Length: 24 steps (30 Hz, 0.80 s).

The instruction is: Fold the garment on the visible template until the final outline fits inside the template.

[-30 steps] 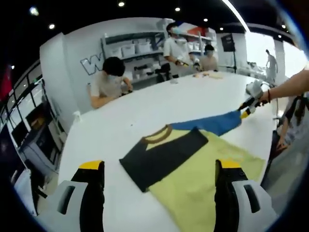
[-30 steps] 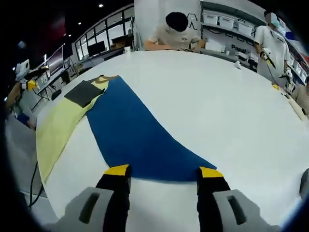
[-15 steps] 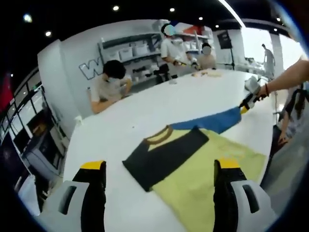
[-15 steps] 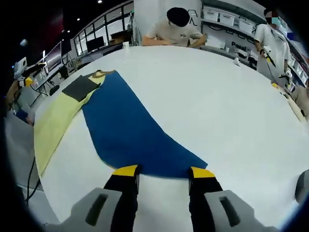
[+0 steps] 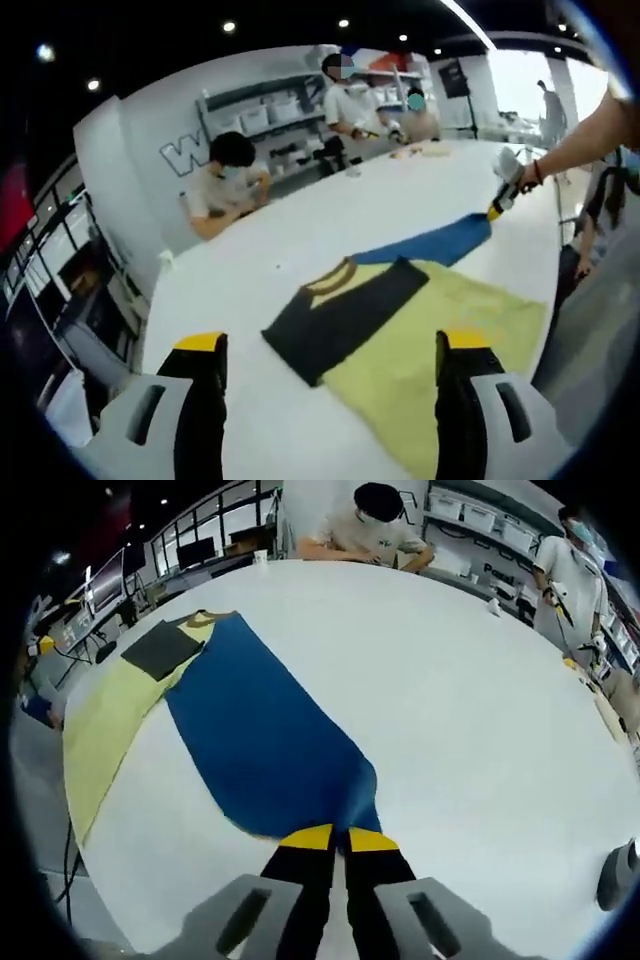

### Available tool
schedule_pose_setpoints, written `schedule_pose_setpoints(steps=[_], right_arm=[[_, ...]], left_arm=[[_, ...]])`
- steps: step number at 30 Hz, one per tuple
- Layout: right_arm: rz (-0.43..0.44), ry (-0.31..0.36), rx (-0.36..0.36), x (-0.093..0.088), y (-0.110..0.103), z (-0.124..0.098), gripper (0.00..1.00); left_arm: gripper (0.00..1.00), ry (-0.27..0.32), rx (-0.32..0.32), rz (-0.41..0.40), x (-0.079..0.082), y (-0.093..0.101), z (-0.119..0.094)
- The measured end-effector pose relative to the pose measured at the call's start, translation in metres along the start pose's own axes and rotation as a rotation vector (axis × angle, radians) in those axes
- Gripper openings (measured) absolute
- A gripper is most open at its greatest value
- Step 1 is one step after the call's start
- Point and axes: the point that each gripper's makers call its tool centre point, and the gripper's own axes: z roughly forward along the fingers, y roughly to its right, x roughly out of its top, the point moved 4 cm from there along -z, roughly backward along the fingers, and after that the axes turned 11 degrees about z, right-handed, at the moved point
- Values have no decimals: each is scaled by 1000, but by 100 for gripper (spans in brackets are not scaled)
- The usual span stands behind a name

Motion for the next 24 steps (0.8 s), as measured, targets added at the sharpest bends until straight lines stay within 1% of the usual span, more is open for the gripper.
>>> schedule_pose_setpoints(steps=[1, 2, 3, 5, 8, 9, 10, 11, 12, 14, 17, 18, 20, 21, 24], right_arm=[[16, 17, 27, 5, -5, -3, 0], [25, 20, 36, 10, -10, -8, 0], [16, 38, 59, 18, -18, -13, 0], [5, 43, 77, 25, -26, -16, 0], [-11, 58, 125, 36, -39, -18, 0], [1, 69, 144, 44, -49, -19, 0], [2, 71, 148, 46, -55, -20, 0], [0, 70, 164, 52, -66, -21, 0], [-11, 54, 188, 56, -77, -20, 0], [-20, 53, 215, 62, -85, -16, 0], [-7, 56, 242, 73, -91, -11, 0], [6, 68, 271, 78, -109, -14, 0], [-6, 80, 294, 86, -130, -15, 0], [-10, 81, 297, 87, -133, -15, 0], [-40, 91, 329, 96, -151, -12, 0]], left_arm=[[87, 8, 1, 0, 0, -1, 0], [87, 9, 0, 0, 1, -1, 0], [87, 11, -1, 0, 1, -2, 1], [86, 17, -3, 0, 1, -3, 1], [86, 26, -7, -3, 4, -1, 1], [86, 32, -9, -4, 5, -1, 1], [86, 33, -10, -3, 5, -1, 1], [86, 35, -15, -4, 6, 0, 1], [85, 36, -15, -6, 7, 1, 0], [85, 41, -19, -8, 8, 2, 0], [87, 42, -22, -11, 8, 3, -1], [87, 43, -23, -12, 8, 2, -1], [87, 41, -21, -14, 6, 0, -2], [87, 39, -22, -15, 5, 0, -3], [88, 32, -24, -20, 2, -2, -4]])
